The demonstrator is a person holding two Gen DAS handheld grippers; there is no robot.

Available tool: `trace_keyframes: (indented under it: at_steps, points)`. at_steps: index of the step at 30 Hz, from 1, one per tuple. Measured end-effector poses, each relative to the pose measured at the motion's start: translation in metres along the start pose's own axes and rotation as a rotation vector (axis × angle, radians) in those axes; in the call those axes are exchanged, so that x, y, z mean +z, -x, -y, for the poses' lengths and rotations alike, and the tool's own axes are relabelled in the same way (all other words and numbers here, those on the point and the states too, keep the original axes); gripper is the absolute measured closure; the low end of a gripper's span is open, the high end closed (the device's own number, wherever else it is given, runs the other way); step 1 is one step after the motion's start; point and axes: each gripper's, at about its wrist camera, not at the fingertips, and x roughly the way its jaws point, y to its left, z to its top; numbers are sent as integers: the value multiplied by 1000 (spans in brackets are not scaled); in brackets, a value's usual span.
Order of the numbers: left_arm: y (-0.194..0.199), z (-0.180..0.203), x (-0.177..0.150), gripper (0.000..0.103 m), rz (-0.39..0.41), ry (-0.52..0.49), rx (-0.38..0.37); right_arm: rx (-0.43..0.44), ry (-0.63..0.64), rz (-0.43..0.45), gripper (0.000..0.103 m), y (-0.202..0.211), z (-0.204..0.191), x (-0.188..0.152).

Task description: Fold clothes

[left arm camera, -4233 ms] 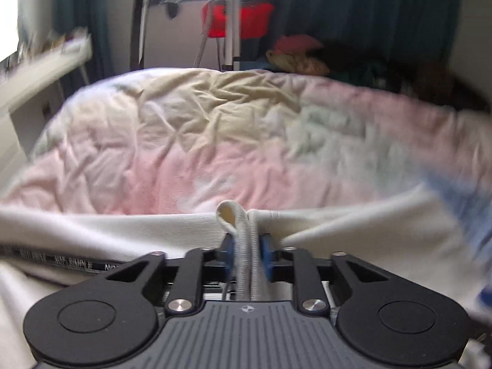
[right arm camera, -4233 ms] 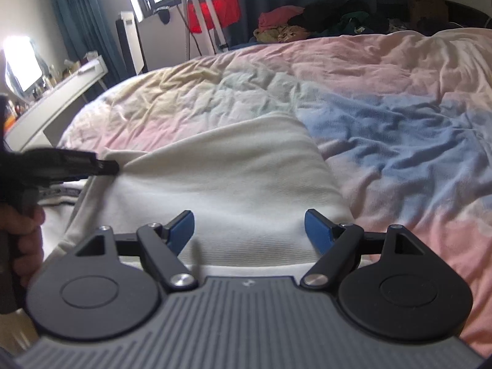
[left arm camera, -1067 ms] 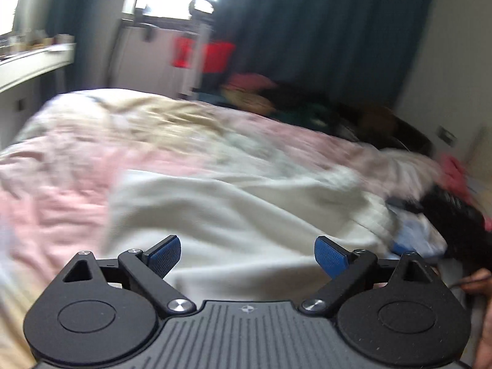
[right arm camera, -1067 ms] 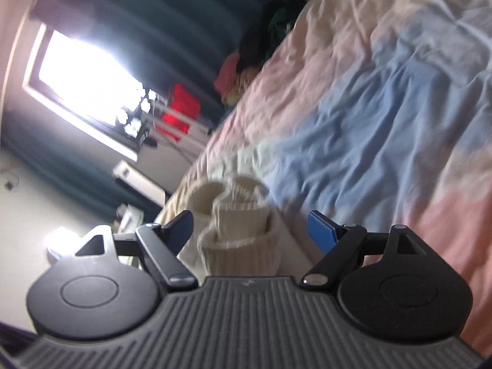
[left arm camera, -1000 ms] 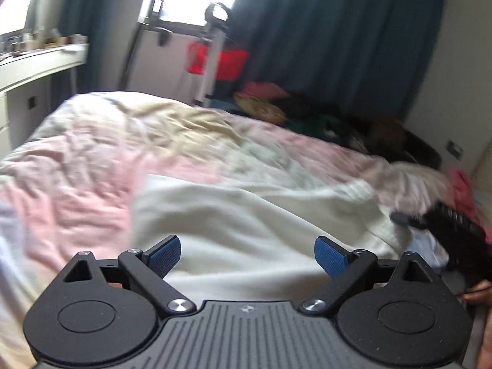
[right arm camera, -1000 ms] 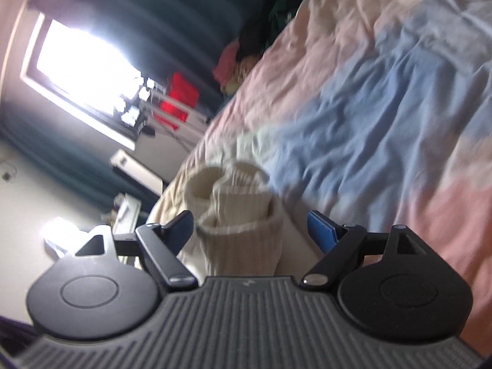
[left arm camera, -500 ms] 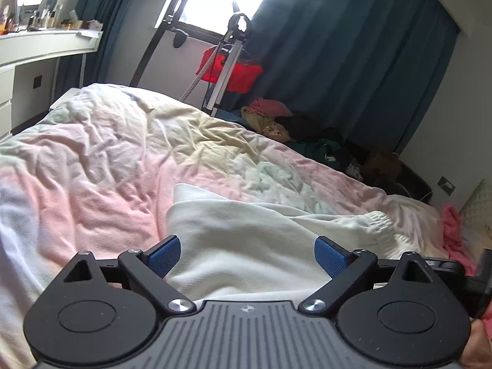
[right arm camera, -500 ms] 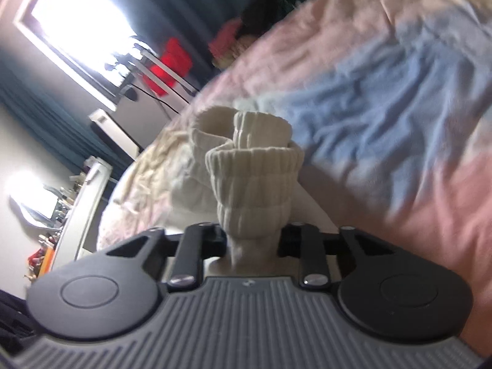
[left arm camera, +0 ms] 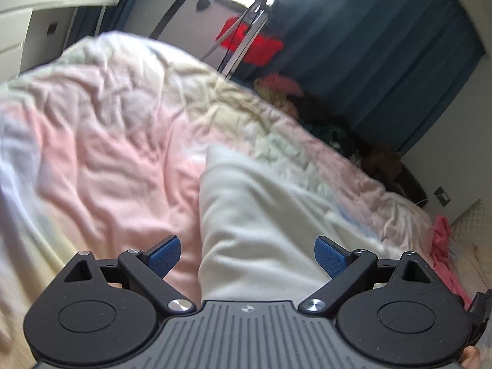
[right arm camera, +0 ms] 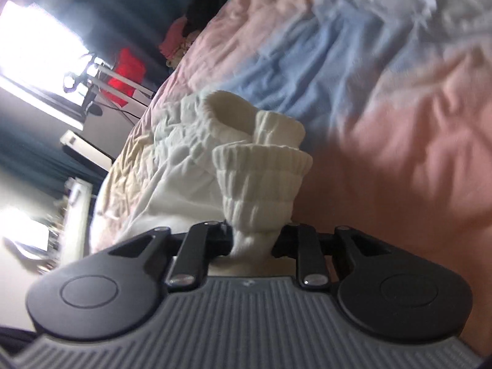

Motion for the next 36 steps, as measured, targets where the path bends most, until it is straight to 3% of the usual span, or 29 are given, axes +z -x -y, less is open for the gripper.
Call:
trace_keyframes:
  at_steps: [5,8,14,21,23,25,28,32,36]
  points:
    - [-13,-7,-10,8,-62,34,17,-26,16,4,30,-1,-1,-2]
    - [-16,-13,-16,8,-97,75,0,-46,18,-9,30,-7,0,-6]
    - [-23,-30,-27,13,-187,208,-88,31,-115,-69,30,-23,22,-8]
    - [-31,-44,-36,15,-235,317,-151,41,-120,-83,29,-25,22,-11]
    - [-35,-47,-38,16,-256,345,-188,80,-105,-98,23,-26,17,-12]
    - [-38,-45,-39,17,-270,339,-208,172,-75,-66,23,-18,9,-11]
    - [-38,-37,-37,18,-259,288,-189,300,-30,-31,23,-8,-3,-12]
    - [-43,-35,-36,22,-253,272,-171,257,-5,-61,25,-16,-7,-16]
    - [-48,-30,-37,28,-252,225,-142,75,9,-134,29,-32,0,-21]
